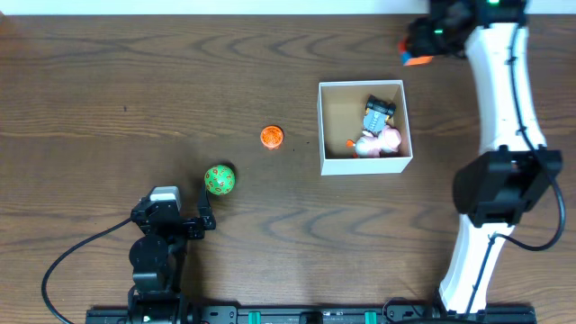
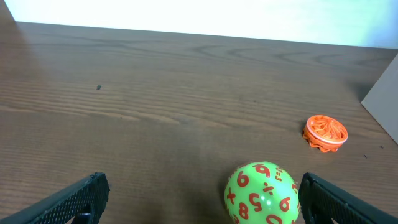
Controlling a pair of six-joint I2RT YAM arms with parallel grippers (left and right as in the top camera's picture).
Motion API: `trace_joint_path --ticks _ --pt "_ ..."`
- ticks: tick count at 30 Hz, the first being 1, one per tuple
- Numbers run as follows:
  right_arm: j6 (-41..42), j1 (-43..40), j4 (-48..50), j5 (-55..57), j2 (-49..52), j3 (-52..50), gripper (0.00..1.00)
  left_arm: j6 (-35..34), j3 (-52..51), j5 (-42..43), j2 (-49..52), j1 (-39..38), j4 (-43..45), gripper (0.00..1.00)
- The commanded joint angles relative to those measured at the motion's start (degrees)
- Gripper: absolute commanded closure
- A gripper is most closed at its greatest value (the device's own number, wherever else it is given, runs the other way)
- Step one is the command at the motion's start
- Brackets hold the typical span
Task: Pack container
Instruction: 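Carry the cube with right gripper into the box's left side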
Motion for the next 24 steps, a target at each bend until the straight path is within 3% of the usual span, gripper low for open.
trace_joint_path --ticks 1,11,24 --pt "7.5 3.8 -0.1 -0.5 0.4 0.8 0.6 -0.5 -1.0 -0.1 -0.1 0.3 -2.0 0.02" --pt "14.1 11.9 -3.7 -0.3 0.4 0.5 0.58 -0.5 -1.0 -0.1 -0.1 0.3 -2.0 0.02" --pt "19.0 15.8 -9.2 4.1 0.4 -1.2 0.56 -0.5 -1.0 -0.1 -0.1 0.3 -2.0 0.02"
